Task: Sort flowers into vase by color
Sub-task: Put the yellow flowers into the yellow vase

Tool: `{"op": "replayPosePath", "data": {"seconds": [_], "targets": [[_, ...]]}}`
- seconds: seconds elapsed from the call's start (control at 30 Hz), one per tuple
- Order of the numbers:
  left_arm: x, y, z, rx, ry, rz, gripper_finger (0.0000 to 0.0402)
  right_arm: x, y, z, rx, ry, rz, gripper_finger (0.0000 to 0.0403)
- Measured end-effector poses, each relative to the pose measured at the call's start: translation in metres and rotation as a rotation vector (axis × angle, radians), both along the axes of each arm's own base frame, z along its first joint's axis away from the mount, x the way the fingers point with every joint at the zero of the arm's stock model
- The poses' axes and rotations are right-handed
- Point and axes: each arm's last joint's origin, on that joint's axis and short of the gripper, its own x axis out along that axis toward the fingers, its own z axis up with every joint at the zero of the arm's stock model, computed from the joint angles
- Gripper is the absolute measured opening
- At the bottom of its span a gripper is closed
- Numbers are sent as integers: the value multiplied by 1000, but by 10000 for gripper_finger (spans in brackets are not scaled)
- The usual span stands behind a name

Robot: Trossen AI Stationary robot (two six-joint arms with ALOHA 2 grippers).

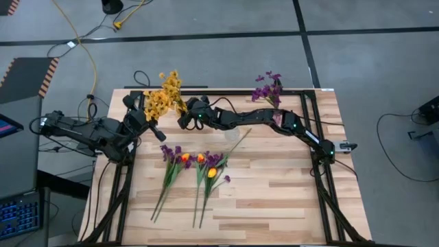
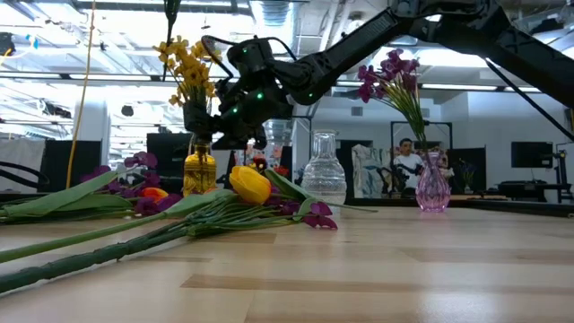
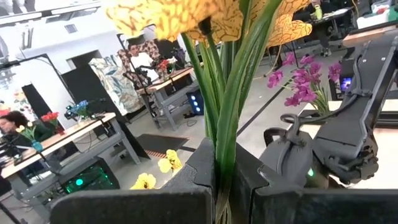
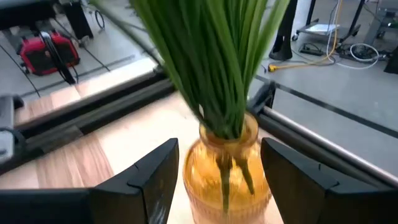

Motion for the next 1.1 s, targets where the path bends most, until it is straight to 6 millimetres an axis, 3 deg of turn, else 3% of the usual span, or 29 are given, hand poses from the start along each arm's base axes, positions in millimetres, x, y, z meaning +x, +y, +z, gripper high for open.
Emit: {"op": "replayPosePath", "data": {"seconds": [0.3, 1.1], "targets": [[0, 0, -1, -4, 0, -1, 0, 5, -2, -14, -45, -32, 8, 255], [0, 0, -1, -7, -3, -16, 0, 4, -11, -11, -58, -65, 8, 255]]}}
